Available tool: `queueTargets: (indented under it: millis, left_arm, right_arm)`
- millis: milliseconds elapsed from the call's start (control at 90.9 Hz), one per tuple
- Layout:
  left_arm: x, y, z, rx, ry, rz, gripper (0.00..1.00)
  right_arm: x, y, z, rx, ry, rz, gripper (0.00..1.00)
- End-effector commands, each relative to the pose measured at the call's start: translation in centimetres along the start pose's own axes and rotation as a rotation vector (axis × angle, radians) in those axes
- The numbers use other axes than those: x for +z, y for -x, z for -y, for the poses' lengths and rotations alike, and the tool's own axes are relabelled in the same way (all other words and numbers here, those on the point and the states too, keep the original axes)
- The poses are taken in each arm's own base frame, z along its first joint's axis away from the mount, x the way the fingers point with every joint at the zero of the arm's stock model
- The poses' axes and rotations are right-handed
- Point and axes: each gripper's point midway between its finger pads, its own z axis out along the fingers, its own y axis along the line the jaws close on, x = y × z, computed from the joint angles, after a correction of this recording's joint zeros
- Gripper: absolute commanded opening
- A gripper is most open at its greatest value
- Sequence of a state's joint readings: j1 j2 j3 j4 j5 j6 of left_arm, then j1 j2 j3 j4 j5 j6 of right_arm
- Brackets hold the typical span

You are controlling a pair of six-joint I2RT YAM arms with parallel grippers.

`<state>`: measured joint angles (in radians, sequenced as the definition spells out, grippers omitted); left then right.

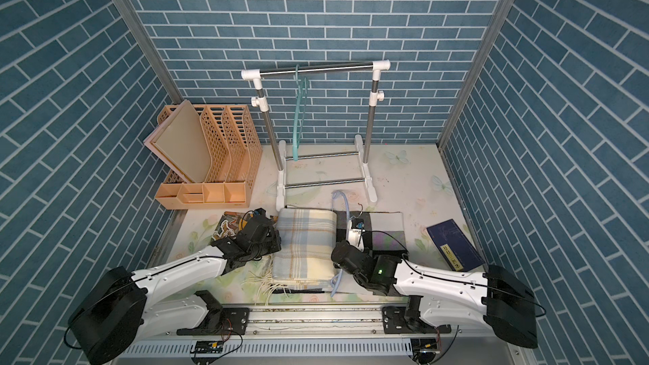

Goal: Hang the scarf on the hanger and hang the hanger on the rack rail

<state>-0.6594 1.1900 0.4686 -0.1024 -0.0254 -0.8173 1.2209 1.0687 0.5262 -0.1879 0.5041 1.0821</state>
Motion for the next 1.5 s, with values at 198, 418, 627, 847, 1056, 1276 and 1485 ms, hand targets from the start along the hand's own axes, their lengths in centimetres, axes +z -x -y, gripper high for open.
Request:
queueTargets:
  millis: [198,418,627,847,1056,1276,1485]
  left_arm:
    - [0.0,0.4,-0.5,-0.007,0.020,0.018,0.00]
    - [-0.1,0.4,-0.4,-0.007,0.011,0.018,0.00]
    - [-1.1,1.2,0.2,0.002,-0.003,0.038,0.48]
    - [-3.4,3.4,1.6,0.014,-0.029,0.100,0.65]
    - [-5.6,5.1,3.0,0.020,-0.075,0.155,0.66]
    - [-7.9,6.9,5.1,0.016,-0.178,0.232,0.66]
    - [-10.4,8.8,7.6,0.028,-0.299,0.320,0.66]
  right_arm:
    - [-0.2,-1.1,1.8,-0.007,-0.055,-0.040,0.21]
    - [-0.4,-0.4,1.2,-0.030,-0.061,-0.031,0.00]
    - [-1.7,1.5,-0.6,-0.039,-0.027,0.005,0.00]
    - [-3.7,4.0,-2.6,-0.059,-0.020,0.031,0.00]
    - [-5.4,5.9,-4.0,-0.110,-0.033,0.027,0.00]
    - [-7.1,7.9,-5.1,-0.155,-0.029,0.035,0.00]
    - [-9.2,10.1,-7.4,-0.224,-0.006,0.019,0.00]
